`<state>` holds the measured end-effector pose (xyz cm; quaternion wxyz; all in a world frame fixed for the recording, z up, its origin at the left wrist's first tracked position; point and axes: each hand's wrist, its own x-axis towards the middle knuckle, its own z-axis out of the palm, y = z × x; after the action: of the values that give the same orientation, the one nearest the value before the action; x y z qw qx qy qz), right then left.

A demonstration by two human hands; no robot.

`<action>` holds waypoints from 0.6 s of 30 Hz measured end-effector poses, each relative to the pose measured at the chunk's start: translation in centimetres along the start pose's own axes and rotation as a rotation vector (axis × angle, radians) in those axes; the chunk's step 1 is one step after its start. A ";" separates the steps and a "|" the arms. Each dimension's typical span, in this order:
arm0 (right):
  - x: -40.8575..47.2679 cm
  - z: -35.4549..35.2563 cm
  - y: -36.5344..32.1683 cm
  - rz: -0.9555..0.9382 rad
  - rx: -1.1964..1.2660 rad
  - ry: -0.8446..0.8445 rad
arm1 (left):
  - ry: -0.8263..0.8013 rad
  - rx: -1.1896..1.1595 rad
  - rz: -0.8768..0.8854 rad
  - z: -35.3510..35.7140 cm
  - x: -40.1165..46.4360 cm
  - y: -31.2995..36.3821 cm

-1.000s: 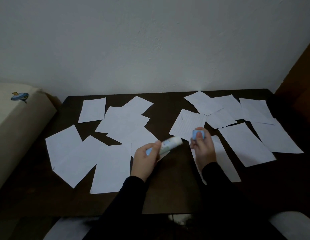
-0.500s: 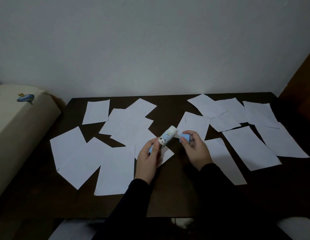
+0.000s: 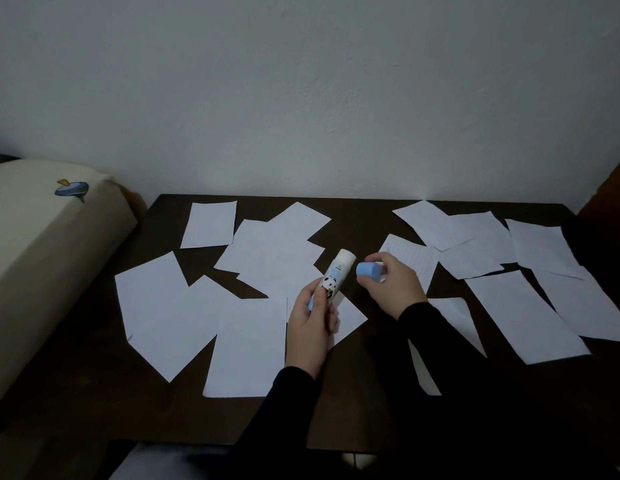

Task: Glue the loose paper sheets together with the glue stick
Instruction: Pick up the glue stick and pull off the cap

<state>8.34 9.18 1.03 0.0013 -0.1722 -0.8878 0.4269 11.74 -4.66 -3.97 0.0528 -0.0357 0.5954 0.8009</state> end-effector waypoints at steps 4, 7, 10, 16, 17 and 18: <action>2.4 1.4 -0.5 -0.120 -0.165 -0.020 | 0.007 -0.086 -0.022 -0.1 0.2 -0.1; 3.7 2.5 -0.2 -0.147 -0.253 -0.030 | 0.014 -0.104 -0.023 -0.1 0.2 -0.3; 4.5 3.1 0.2 -0.145 -0.237 -0.002 | 0.018 -0.097 -0.018 -0.1 0.4 -0.3; 2.3 3.1 0.8 -0.155 -0.042 0.194 | 0.026 -0.085 -0.019 -0.1 0.3 -0.4; 1.4 3.2 0.8 -0.146 0.062 0.227 | 0.024 -0.081 -0.014 0.0 0.4 -0.3; 0.5 3.2 0.8 -0.126 0.186 0.229 | 0.019 -0.071 -0.009 0.0 0.4 -0.2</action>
<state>7.68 7.38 -1.71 0.1451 -0.1625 -0.8476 0.4839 11.42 -4.55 -4.23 0.0495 -0.0479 0.5668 0.8210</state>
